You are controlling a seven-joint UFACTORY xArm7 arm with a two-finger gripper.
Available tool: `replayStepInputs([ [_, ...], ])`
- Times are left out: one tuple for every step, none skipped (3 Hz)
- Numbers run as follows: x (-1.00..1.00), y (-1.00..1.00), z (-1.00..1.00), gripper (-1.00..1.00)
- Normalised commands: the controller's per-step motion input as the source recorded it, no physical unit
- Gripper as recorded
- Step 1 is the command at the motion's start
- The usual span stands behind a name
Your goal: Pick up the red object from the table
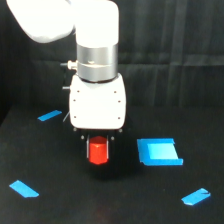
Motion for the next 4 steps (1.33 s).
replayStepInputs([
  [0.37,0.28,1.0,-0.92],
  [0.18,0.26,0.96,-1.0],
  [0.21,0.16,0.94,-0.94],
  [-0.01,0.05,0.74,-1.0],
])
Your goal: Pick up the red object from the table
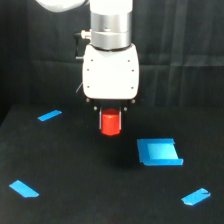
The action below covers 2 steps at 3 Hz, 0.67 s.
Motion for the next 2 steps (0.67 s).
replayStepInputs([
  [-0.03,0.21,0.3,-0.93],
  [-0.02,0.06,0.13,-1.0],
])
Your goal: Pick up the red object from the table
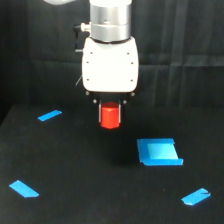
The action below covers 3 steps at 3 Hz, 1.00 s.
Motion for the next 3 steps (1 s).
replayStepInputs([
  [-0.02,0.14,0.14,-0.88],
  [0.11,0.01,0.15,-1.0],
  [-0.03,0.05,0.12,-1.0],
])
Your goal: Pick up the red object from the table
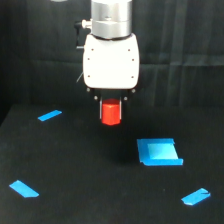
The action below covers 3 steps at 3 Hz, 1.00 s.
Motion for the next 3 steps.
replayStepInputs([
  [0.0,0.04,0.13,-1.0],
  [0.06,0.03,0.11,-0.91],
  [0.04,0.01,0.03,-1.0],
])
